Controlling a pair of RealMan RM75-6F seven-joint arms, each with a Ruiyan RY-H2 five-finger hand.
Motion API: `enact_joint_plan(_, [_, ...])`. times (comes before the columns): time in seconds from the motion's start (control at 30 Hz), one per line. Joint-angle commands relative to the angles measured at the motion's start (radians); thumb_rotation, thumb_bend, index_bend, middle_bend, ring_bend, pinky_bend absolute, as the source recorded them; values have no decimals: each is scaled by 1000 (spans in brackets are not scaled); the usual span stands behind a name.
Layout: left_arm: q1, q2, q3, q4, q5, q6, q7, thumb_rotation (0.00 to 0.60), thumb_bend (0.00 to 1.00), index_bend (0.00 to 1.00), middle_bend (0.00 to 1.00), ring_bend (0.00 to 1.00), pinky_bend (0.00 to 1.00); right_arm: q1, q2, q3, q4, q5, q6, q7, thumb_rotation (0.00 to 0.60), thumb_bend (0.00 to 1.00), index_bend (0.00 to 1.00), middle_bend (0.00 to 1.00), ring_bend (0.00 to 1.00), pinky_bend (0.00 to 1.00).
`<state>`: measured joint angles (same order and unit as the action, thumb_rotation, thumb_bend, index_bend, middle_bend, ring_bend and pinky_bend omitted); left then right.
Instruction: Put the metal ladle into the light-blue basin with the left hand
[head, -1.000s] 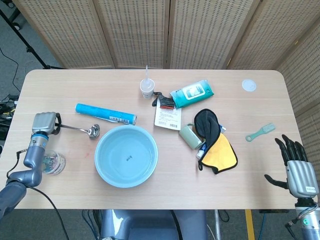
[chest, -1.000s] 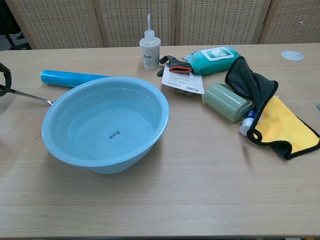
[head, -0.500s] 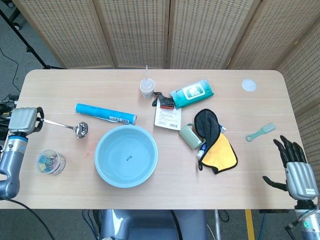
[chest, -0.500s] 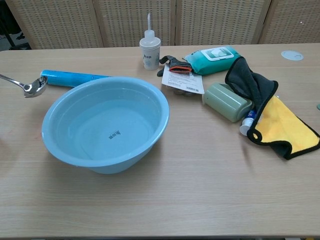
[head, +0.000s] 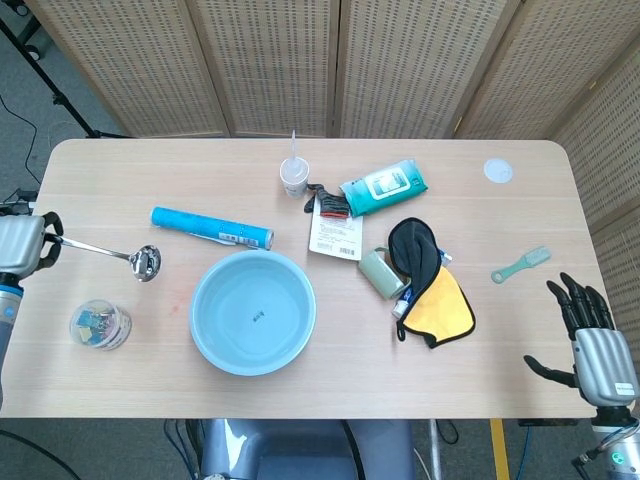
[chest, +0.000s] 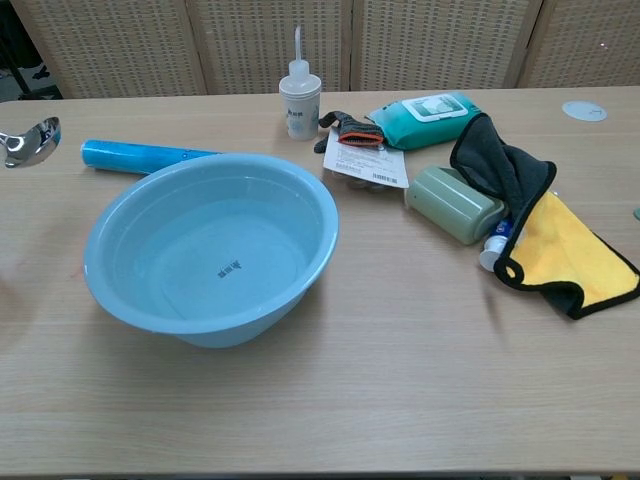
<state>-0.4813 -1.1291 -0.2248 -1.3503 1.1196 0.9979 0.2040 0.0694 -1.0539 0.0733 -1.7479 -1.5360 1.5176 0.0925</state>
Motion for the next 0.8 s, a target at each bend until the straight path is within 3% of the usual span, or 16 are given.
enact_joint_plan(0.03, [-3, 61, -8, -122, 29, 35, 33, 600, 611, 883, 994, 943, 952, -2, 7, 2, -3, 0, 5, 10, 600, 0, 0, 0, 0, 0])
enact_joint_plan(0.17, [-46, 87, -22, -262, 18, 43, 144, 600, 611, 884, 994, 943, 952, -5, 19, 6, -6, 7, 7, 29, 600, 0, 0, 0, 0, 0])
enact_joint_plan(0.3, [-150, 37, -28, -376, -11, 5, 340, 600, 611, 883, 994, 943, 952, -6, 28, 13, -8, 16, 10, 48, 600, 0, 0, 0, 0, 0])
enact_joint_plan(0.57, [-314, -122, -7, -461, -207, 9, 673, 600, 611, 886, 994, 943, 952, -4, 35, 20, 0, 29, 4, 66, 600, 0, 0, 0, 0, 0])
enact_joint_plan(0.8, [-448, -210, 10, -469, -409, 60, 909, 600, 611, 887, 994, 936, 952, -1, 36, 23, 8, 50, -13, 68, 600, 0, 0, 0, 0, 0])
